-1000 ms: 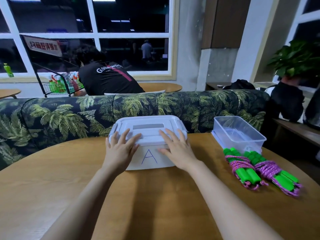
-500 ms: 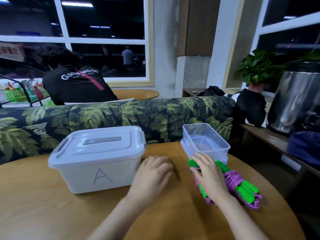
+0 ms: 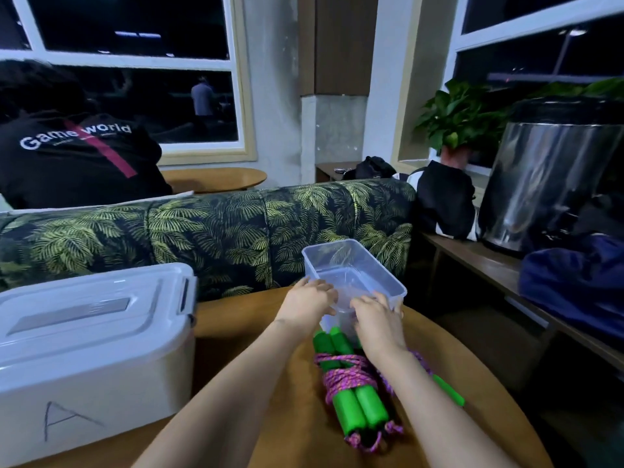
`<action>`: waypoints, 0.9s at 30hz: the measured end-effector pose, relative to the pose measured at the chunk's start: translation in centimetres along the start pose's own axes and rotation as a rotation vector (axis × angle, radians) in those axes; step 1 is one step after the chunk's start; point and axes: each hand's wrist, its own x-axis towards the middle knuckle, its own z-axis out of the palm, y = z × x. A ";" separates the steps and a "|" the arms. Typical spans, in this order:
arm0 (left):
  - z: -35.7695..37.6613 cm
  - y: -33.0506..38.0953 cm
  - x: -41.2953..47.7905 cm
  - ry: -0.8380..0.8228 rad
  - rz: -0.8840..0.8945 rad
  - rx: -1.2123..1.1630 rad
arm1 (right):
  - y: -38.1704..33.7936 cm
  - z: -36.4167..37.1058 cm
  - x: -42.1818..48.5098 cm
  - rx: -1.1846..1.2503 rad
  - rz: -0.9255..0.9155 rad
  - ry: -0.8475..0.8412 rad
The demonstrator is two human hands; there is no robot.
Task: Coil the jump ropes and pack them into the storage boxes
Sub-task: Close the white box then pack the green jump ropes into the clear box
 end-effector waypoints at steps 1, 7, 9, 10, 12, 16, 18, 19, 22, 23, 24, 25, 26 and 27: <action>0.1 -0.1 0.2 0.056 0.023 0.032 | 0.0 -0.1 0.3 0.015 0.014 0.026; -5.7 0.2 -1.0 0.424 0.138 0.183 | 0.7 -3.4 0.0 0.137 -0.043 0.332; -8.8 0.8 -2.6 0.531 0.174 0.214 | 0.3 -5.1 -1.4 0.169 -0.083 0.484; -10.2 1.2 -3.6 0.565 0.179 0.237 | 0.0 -5.8 -2.3 0.178 -0.107 0.546; -12.2 1.8 -6.4 0.629 0.208 0.272 | -0.5 -7.0 -4.7 0.173 -0.186 0.648; -15.0 3.7 -14.1 0.745 0.227 0.325 | -1.6 -8.4 -10.8 0.230 -0.399 0.741; -15.6 5.1 -18.4 0.773 0.207 0.351 | -2.1 -8.6 -14.4 0.288 -0.483 0.747; -15.9 5.9 -20.6 0.786 0.200 0.364 | -2.4 -8.7 -16.2 0.313 -0.510 0.750; -16.1 8.5 -26.1 0.815 0.203 0.340 | -2.9 -9.1 -21.4 0.283 -0.563 0.768; -16.0 9.3 -27.6 0.818 0.201 0.329 | -3.0 -9.1 -22.8 0.274 -0.580 0.767; -15.8 10.0 -29.0 0.821 0.194 0.318 | -3.2 -8.9 -24.0 0.272 -0.597 0.757; -15.3 10.6 -30.2 0.824 0.180 0.306 | -3.5 -8.4 -24.8 0.272 -0.612 0.723; -14.6 11.1 -31.3 0.815 0.155 0.285 | -4.0 -7.9 -25.4 0.278 -0.620 0.663; -13.7 11.3 -32.2 0.800 0.124 0.256 | -4.5 -7.2 -25.8 0.287 -0.629 0.590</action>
